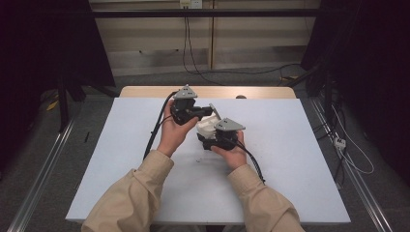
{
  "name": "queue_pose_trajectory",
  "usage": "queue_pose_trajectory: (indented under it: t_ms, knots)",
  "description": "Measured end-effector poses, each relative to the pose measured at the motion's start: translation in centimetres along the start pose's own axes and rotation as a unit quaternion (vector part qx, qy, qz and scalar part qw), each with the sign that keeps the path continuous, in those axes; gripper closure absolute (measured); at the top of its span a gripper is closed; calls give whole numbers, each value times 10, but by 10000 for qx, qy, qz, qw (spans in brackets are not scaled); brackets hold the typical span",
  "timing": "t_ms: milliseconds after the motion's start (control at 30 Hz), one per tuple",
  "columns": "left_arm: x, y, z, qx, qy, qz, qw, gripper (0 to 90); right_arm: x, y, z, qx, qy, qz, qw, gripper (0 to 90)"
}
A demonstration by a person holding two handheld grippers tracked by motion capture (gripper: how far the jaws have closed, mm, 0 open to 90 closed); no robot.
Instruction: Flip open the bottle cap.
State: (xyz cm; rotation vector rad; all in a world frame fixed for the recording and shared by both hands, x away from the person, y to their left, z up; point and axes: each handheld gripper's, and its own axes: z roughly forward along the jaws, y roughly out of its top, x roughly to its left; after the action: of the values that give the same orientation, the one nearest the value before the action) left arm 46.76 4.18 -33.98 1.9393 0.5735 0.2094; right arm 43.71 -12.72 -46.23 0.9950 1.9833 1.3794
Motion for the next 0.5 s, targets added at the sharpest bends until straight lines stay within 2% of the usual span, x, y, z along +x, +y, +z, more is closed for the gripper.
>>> queue_pose_trajectory:
  t_ms: [500]
  knots:
    - [0,5,7,18,46,-14,10000,900,0,0,0,8,-6,0,10000,187]
